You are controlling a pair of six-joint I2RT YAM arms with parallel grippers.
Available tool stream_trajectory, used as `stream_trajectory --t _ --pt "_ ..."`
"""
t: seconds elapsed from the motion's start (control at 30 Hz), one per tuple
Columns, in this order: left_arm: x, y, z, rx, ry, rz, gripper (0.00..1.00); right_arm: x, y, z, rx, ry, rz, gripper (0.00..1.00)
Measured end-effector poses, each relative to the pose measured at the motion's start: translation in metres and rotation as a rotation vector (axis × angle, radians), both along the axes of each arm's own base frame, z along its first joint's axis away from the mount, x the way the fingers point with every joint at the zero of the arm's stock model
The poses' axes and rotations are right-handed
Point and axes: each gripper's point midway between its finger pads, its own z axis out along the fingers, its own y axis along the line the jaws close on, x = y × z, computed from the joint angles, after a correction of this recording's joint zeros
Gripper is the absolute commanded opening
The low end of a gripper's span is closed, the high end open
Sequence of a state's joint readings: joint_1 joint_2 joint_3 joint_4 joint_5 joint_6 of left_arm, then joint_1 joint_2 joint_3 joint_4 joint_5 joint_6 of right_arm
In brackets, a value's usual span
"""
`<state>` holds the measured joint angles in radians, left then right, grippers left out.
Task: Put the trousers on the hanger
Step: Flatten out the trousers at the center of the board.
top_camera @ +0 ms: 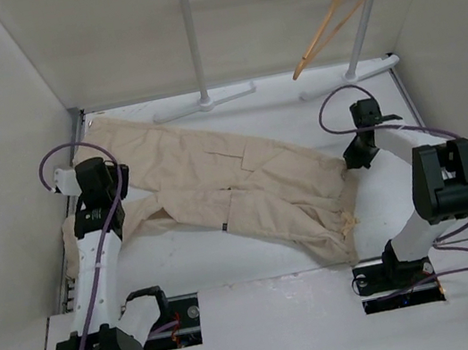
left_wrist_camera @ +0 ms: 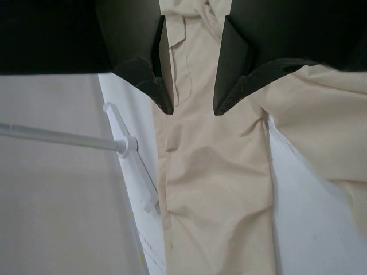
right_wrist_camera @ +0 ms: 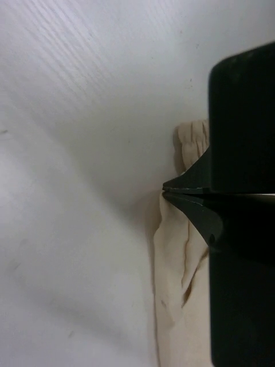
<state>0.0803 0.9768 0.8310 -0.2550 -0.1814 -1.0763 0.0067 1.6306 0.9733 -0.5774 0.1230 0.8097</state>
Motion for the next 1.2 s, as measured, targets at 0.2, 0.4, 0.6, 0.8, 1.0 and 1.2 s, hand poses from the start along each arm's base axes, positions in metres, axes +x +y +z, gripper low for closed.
stream_trajectory --t 0.2,0.4,0.6,0.8,1.0,1.2 --pt "-0.005 -0.025 -0.011 0.036 0.031 -0.115 0.31 0.094 -0.042 0.063 -0.098 -0.198 -0.089 0.00" --pt "-0.017 -0.028 -0.033 0.084 0.118 -0.168 0.34 0.166 -0.103 0.107 -0.164 -0.343 -0.186 0.18" --pt "-0.017 -0.034 -0.049 0.119 0.182 -0.221 0.35 0.152 -0.102 0.117 -0.162 -0.356 -0.160 0.50" --pt "-0.020 -0.078 -0.052 0.143 0.183 -0.368 0.38 0.027 -0.029 0.046 -0.072 -0.177 -0.018 0.58" --pt "-0.038 -0.123 -0.063 0.164 0.184 -0.522 0.39 -0.027 -0.016 0.008 -0.031 -0.076 0.013 0.60" --pt "-0.046 -0.127 -0.076 0.169 0.212 -0.545 0.39 -0.016 -0.009 -0.006 0.003 -0.080 0.025 0.12"
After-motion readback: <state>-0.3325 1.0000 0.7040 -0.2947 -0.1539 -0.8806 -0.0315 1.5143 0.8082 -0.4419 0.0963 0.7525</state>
